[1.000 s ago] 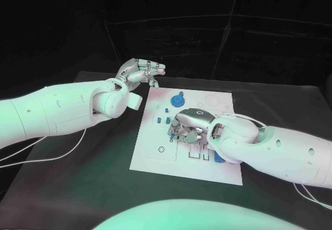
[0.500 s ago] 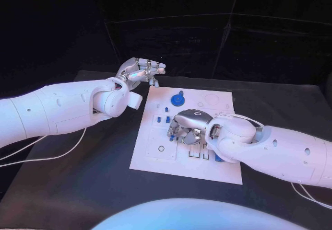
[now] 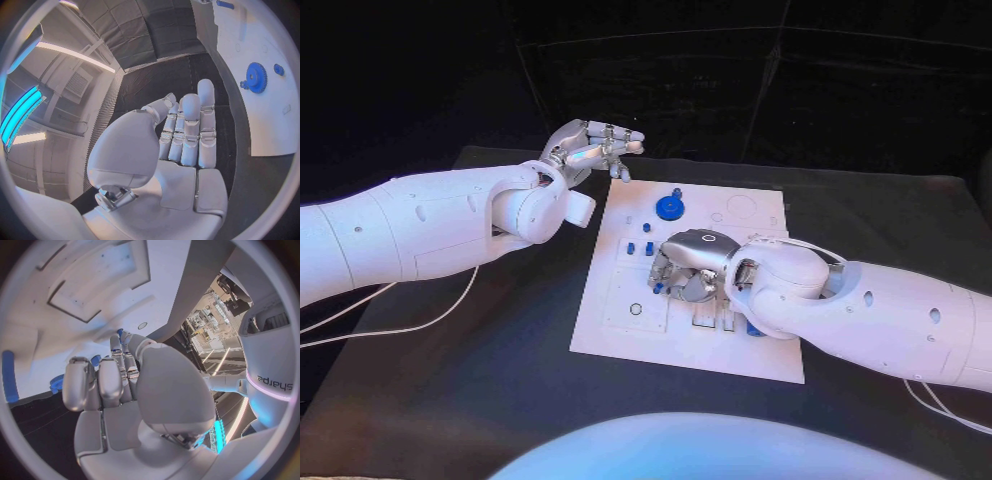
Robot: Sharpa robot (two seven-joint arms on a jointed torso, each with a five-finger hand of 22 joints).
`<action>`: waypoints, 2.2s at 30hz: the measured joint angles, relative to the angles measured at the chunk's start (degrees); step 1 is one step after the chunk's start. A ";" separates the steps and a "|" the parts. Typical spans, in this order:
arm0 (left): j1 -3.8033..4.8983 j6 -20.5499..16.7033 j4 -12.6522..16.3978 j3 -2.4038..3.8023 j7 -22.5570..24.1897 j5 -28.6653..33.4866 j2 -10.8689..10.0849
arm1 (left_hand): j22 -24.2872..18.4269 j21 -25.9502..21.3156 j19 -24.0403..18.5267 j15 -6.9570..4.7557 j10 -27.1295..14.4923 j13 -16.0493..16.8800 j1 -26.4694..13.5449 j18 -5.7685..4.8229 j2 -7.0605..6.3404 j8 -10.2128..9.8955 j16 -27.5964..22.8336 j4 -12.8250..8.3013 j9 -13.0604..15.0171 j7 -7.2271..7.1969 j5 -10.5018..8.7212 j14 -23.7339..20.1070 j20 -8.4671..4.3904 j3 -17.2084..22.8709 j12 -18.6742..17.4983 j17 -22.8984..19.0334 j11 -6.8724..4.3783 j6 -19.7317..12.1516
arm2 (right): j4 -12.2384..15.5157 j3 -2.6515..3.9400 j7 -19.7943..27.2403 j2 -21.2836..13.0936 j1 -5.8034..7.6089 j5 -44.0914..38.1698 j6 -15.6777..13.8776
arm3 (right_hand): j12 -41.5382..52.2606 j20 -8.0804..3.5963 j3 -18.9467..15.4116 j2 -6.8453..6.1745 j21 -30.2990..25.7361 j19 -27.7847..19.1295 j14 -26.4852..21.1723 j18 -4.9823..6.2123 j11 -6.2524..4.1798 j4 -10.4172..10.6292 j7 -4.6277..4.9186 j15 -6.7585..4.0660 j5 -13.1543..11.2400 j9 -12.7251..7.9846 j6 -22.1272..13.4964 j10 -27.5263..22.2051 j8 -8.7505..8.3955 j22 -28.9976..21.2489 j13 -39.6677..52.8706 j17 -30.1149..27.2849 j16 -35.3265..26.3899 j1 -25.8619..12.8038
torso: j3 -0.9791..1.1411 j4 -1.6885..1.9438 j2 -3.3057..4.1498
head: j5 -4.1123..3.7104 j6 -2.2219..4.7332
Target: Assemble the parts on the task board
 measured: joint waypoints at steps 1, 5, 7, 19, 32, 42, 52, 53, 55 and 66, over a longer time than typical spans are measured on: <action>0.00 0.00 0.00 0.00 -0.01 0.00 -0.01 | 0.00 0.00 0.00 0.00 0.00 0.00 0.00 0.00 0.00 0.00 0.00 0.00 0.00 0.00 0.00 0.00 0.00 0.00 0.00 0.00 0.00 0.00 | -0.01 0.00 -0.08 0.05 -0.02 -0.21 0.03 | 0.00 0.00 0.00 0.00 0.00 0.00 0.00 0.00 0.00 0.00 0.00 0.00 0.00 0.00 0.00 0.00 0.00 0.00 0.00 0.00 0.00 0.00 | 0.00 0.01 0.00 | -0.01 -0.01; 0.00 0.00 0.01 0.00 -0.05 0.00 -0.02 | -0.07 0.00 0.00 0.00 0.00 0.00 0.00 0.00 0.00 0.00 0.00 0.00 0.00 0.00 0.00 0.00 0.00 0.00 0.00 0.00 0.00 0.00 | -0.06 0.00 -0.36 0.26 -0.05 -1.04 0.09 | 0.00 0.00 0.00 0.00 0.00 0.00 0.00 0.00 0.00 0.00 0.00 0.00 0.00 -0.02 0.00 0.00 -0.01 0.00 0.01 0.00 0.00 0.00 | 0.01 0.01 0.00 | -0.02 -0.08; 0.00 0.00 0.01 0.00 -0.08 0.00 -0.03 | -0.07 0.00 0.00 0.00 0.00 0.00 0.00 0.00 0.00 0.00 0.00 0.00 0.00 0.00 0.00 0.00 0.00 0.00 0.00 -0.01 0.00 0.00 | -0.13 0.00 -0.47 0.44 -0.06 -1.45 0.12 | 0.00 0.00 0.00 0.00 0.00 0.00 0.00 0.00 0.00 0.00 0.00 0.00 0.00 -0.03 -0.01 0.00 -0.02 0.00 0.01 0.00 0.00 0.00 | 0.00 0.01 0.01 | -0.02 -0.14; 0.00 0.01 0.04 0.00 -0.27 0.01 -0.05 | -0.12 0.00 0.00 0.00 0.00 0.00 -0.21 0.00 0.21 0.00 0.23 0.00 0.00 0.21 0.00 0.00 0.00 0.00 0.23 -0.12 0.00 -0.21 | 0.00 -1.20 -0.93 0.88 -0.02 -4.35 -0.13 | -2.53 0.75 -1.52 -1.69 0.00 -0.33 -0.01 0.01 1.72 0.57 1.37 0.64 -1.67 -0.40 -3.04 -4.04 -0.37 -0.66 -0.22 -0.92 0.00 -4.85 | -0.01 -0.02 -0.04 | 0.08 -0.41; 0.05 0.02 0.04 0.00 -0.41 0.01 -0.20 | -0.12 0.00 0.00 0.00 0.00 0.00 -0.21 0.00 0.21 0.00 0.23 0.00 0.00 0.21 0.00 0.00 0.00 0.00 0.23 -0.12 0.00 -0.21 | 0.81 -1.67 -1.27 -0.53 -0.28 -5.33 -4.67 | -3.55 1.96 -2.78 -2.56 -1.36 -1.54 0.00 0.01 2.64 0.09 2.09 1.45 -0.49 -0.39 -6.92 -7.39 -0.36 -3.14 -0.42 -2.60 -0.35 -5.72 | 0.04 -0.05 -0.03 | -0.08 -0.27; 0.05 0.10 -0.11 0.00 -0.52 0.02 -0.22 | -0.11 0.00 0.00 0.21 -0.21 0.00 -0.21 0.00 0.21 0.00 0.23 0.00 0.00 0.20 0.00 -0.21 0.00 0.00 0.23 -0.17 -0.21 -0.21 | 5.50 -1.21 -1.11 -6.77 -0.24 -4.08 -10.79 | -3.16 1.90 -3.30 -2.35 -1.84 -2.08 0.00 0.02 2.64 0.12 1.94 1.45 0.01 -0.39 -7.52 -7.84 -0.36 -3.80 -0.36 -3.28 -0.90 -5.97 | 0.09 -0.02 -0.06 | -0.48 0.23; 0.05 0.21 -0.26 -0.01 -0.64 0.03 -0.24 | -0.17 0.00 0.00 0.20 -0.41 0.00 -0.21 0.00 0.21 0.00 0.22 0.00 0.00 0.20 0.00 -0.20 0.00 0.00 0.23 -0.17 -0.01 -0.21 | 8.76 0.24 -2.09 -16.20 3.39 1.53 -9.96 | -1.66 1.72 -13.96 -2.70 -5.31 -4.23 0.00 0.93 2.38 0.96 1.15 1.45 0.40 -0.30 -11.35 -12.41 -0.36 -8.66 -0.24 -6.90 -3.32 -6.78 | 0.05 -0.16 -0.13 | -2.24 1.69; 0.05 0.22 -0.29 -0.01 -0.65 0.03 -0.24 | -0.17 0.00 0.00 0.21 -0.42 0.00 -0.21 -0.01 0.21 0.00 0.23 0.00 0.00 0.20 0.00 -0.20 0.00 0.00 0.23 -0.17 -0.01 -0.21 | 8.79 0.27 -2.36 -16.89 3.59 1.90 -9.65 | -1.36 1.73 -16.29 -2.21 -5.66 -4.24 0.00 0.94 2.38 1.31 1.03 1.45 0.24 -0.29 -11.92 -13.28 -0.36 -9.17 -0.24 -7.16 -3.34 -6.29 | 0.05 -0.18 -0.12 | -2.41 1.88; 0.05 0.24 -0.32 -0.01 -0.67 0.03 -0.20 | -0.17 0.00 0.00 0.21 -0.42 0.00 -0.21 -0.01 0.21 0.00 0.22 0.00 0.00 0.20 0.00 -0.21 0.00 0.00 0.23 -0.17 -0.01 -0.21 | 8.75 0.30 -2.91 -17.63 3.80 2.31 -9.11 | -0.90 1.94 -19.55 -1.32 -6.22 -4.45 0.00 0.93 2.63 2.13 0.65 1.45 -0.33 -0.29 -12.46 -14.39 -0.36 -9.83 -0.24 -7.40 -3.34 -5.40 | 0.05 -0.19 -0.11 | -2.77 2.22; 0.01 0.48 -0.53 -0.02 -0.78 0.03 0.22 | -0.17 -0.22 0.00 0.20 -0.41 0.00 -0.21 -0.01 0.21 0.00 0.22 0.00 0.00 0.20 0.00 -0.20 0.00 0.00 0.23 -0.22 -0.01 -0.20 | 7.33 0.32 -6.38 -17.41 4.16 2.53 -5.70 | 1.33 2.25 -25.25 -0.57 -8.88 -6.39 -0.72 1.82 3.24 6.96 -0.17 2.17 -2.16 -0.18 -13.68 -17.81 -0.36 -13.79 -0.23 -11.73 -6.34 0.22 | 0.05 0.02 -0.01 | -3.47 2.93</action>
